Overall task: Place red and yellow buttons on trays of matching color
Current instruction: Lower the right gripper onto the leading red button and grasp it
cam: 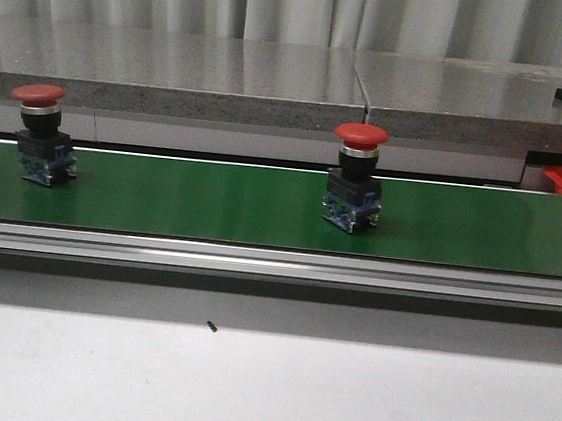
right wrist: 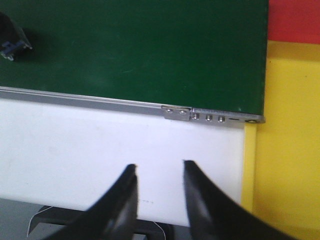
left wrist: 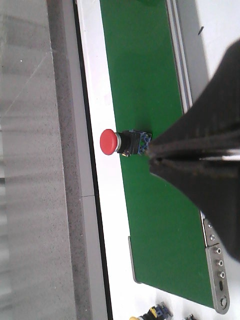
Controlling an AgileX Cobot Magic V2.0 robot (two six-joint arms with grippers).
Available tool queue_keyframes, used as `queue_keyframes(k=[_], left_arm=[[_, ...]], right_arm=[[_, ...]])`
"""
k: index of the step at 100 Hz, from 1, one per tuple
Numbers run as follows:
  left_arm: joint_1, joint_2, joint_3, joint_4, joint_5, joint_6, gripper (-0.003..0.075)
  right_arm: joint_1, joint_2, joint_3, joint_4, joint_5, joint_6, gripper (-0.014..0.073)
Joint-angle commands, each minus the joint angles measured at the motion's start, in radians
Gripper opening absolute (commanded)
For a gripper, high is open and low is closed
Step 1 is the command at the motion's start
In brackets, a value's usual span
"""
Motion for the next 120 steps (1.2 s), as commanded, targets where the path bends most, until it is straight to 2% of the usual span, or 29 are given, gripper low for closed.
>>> queue_keyframes(k=[1,8,15,35,83,120], left_arm=[[-0.007,0.009,-0.028,-0.021,-0.079,-0.008,-0.0020],[-0.007,0.009,-0.028,-0.021,-0.079,-0.008,-0.0020],[-0.007,0.009,-0.028,-0.021,-0.079,-0.008,-0.0020],[-0.007,0.009,-0.028,-0.021,-0.079,-0.008,-0.0020],[-0.007,0.009,-0.028,-0.021,-0.079,-0.008,-0.0020],[-0.007,0.009,-0.028,-0.021,-0.079,-0.008,-0.0020]], right_arm=[[-0.005,-0.006,-0.034,0.035,-0.062,-0.006,0.0491],[-0.005,-0.006,-0.034,0.069,-0.072,-0.006,0.0606],[-0.005,-0.003,-0.034,0.094,-0.091,-0.022,0.0647],[0.030,0.082,-0.053,0.172,-0.095,-0.114,0.0647],[0.248,0.456,-0.255,0.117,-0.215,-0.143,0.0647],[0.266,0.643,-0.380,0.112,-0.216,-0.153,0.0647]])
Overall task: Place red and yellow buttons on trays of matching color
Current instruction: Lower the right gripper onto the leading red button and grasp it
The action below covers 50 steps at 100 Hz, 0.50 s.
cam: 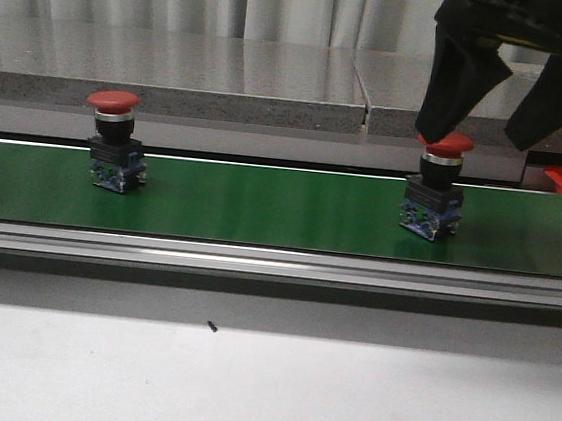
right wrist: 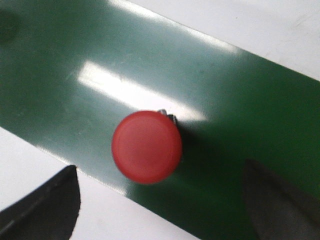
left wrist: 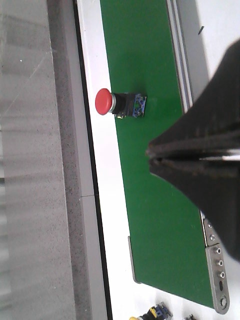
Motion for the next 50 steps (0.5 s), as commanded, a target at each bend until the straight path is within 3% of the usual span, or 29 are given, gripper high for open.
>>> queue_keyframes(k=[1,20,40,50], left_arm=[[-0.007,0.009,-0.028,-0.021,-0.079,-0.008,-0.0020],[-0.007,0.009,-0.028,-0.021,-0.079,-0.008,-0.0020],[-0.007,0.009,-0.028,-0.021,-0.079,-0.008,-0.0020],[-0.007,0.009,-0.028,-0.021,-0.079,-0.008,-0.0020]], right_arm=[[0.000,-0.005,-0.051,0.003,-0.036,-0.022,0.0647],[0.000,0.035,-0.055,-0.034,-0.054,-0.026,0.0614],[-0.001,0.057,-0.055,-0.052,-0.054,-0.026,0.0283],[-0.001,0.056,-0.055,-0.052,-0.050,-0.026,0.0205]])
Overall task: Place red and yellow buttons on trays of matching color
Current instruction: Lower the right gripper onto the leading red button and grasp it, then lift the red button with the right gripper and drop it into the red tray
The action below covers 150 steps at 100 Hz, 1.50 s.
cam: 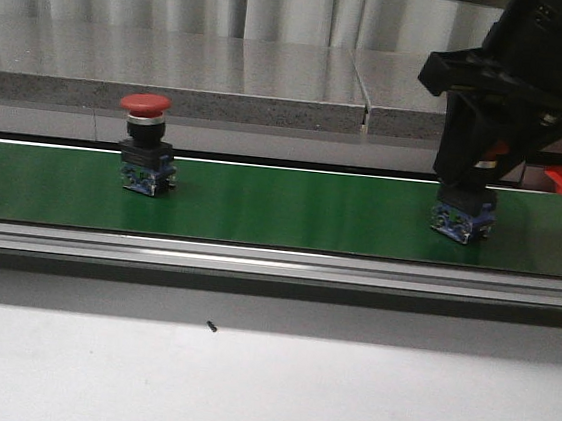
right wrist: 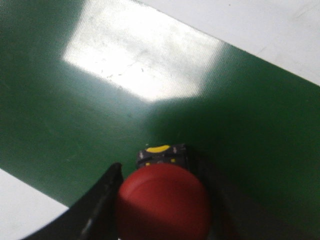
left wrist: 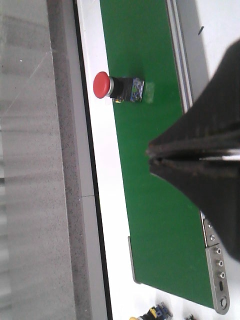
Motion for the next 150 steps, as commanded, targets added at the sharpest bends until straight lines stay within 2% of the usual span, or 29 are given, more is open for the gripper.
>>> queue_keyframes(k=[1,15,27,38,60,81,102,128,150], left_arm=[[-0.007,0.009,-0.028,-0.021,-0.079,-0.008,-0.0020],[-0.007,0.009,-0.028,-0.021,-0.079,-0.008,-0.0020],[-0.007,0.009,-0.028,-0.021,-0.079,-0.008,-0.0020],[-0.007,0.009,-0.028,-0.021,-0.079,-0.008,-0.0020],[-0.007,0.009,-0.028,-0.021,-0.079,-0.008,-0.0020],[-0.007,0.009,-0.028,-0.021,-0.079,-0.008,-0.0020],[-0.007,0.009,-0.028,-0.021,-0.079,-0.008,-0.0020],[-0.007,0.009,-0.028,-0.021,-0.079,-0.008,-0.0020],[-0.007,0.009,-0.028,-0.021,-0.079,-0.008,-0.0020]], right_arm=[[-0.001,-0.040,-0.034,0.002,-0.032,-0.014,0.0203],[-0.004,-0.063,-0.034,-0.018,-0.022,-0.014,0.0204],[-0.052,-0.091,-0.048,-0.043,0.000,-0.014,0.0204],[-0.153,-0.095,-0.106,-0.043,0.049,-0.014,0.0204],[-0.397,-0.074,-0.237,-0.038,0.047,-0.014,0.0204],[-0.552,0.038,-0.332,-0.037,0.032,-0.014,0.0204],[-0.608,0.192,-0.401,0.005,-0.002,-0.014,0.0204],[-0.611,0.351,-0.484,0.005,-0.009,-0.014,0.0204],[-0.611,0.409,-0.492,0.017,-0.016,-0.014,0.0204]])
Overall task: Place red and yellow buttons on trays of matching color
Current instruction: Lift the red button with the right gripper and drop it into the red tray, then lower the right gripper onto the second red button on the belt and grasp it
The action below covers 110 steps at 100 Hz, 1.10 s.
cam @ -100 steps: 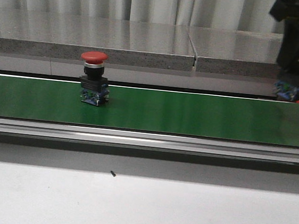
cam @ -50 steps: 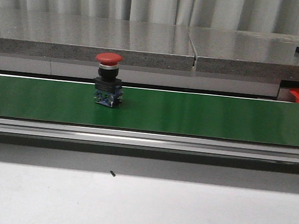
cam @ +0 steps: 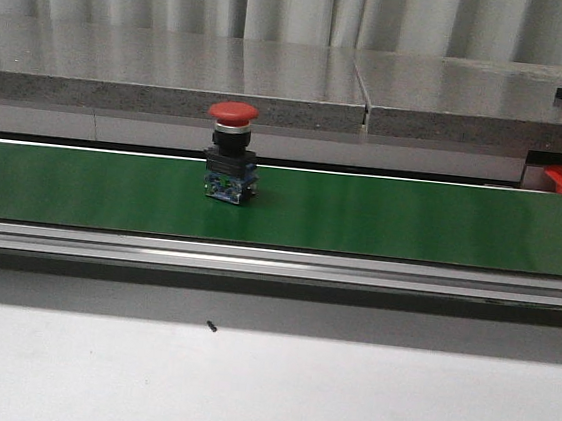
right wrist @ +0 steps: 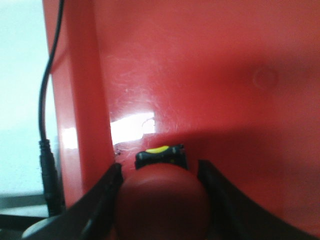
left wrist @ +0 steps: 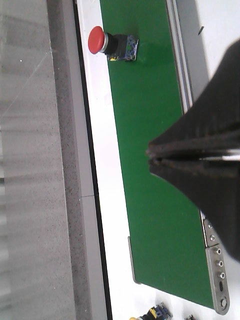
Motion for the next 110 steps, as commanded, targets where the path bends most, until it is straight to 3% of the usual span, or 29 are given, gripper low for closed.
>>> queue_keyframes(k=[1,22,29,42,52,74,110], left_arm=[[-0.007,0.009,-0.028,-0.021,-0.079,-0.006,-0.0020],[-0.007,0.009,-0.028,-0.021,-0.079,-0.006,-0.0020],[-0.007,0.009,-0.028,-0.021,-0.079,-0.006,-0.0020],[-0.007,0.009,-0.028,-0.021,-0.079,-0.006,-0.0020],[-0.007,0.009,-0.028,-0.021,-0.079,-0.006,-0.0020],[-0.007,0.009,-0.028,-0.021,-0.079,-0.006,-0.0020],[-0.007,0.009,-0.028,-0.021,-0.079,-0.006,-0.0020]], right_arm=[[-0.006,-0.045,-0.038,0.017,-0.041,-0.009,0.0204],[-0.006,-0.033,-0.036,0.017,-0.041,-0.009,0.0211],[-0.006,-0.034,-0.044,0.017,-0.028,-0.009,0.0255],[-0.006,-0.034,-0.088,0.017,0.026,-0.009,0.0500],[-0.006,-0.034,-0.143,0.017,0.082,-0.009,0.0616],[-0.005,-0.049,-0.256,0.020,0.199,-0.009,0.0624],[0.070,-0.223,-0.189,0.046,0.223,-0.009,0.0624]])
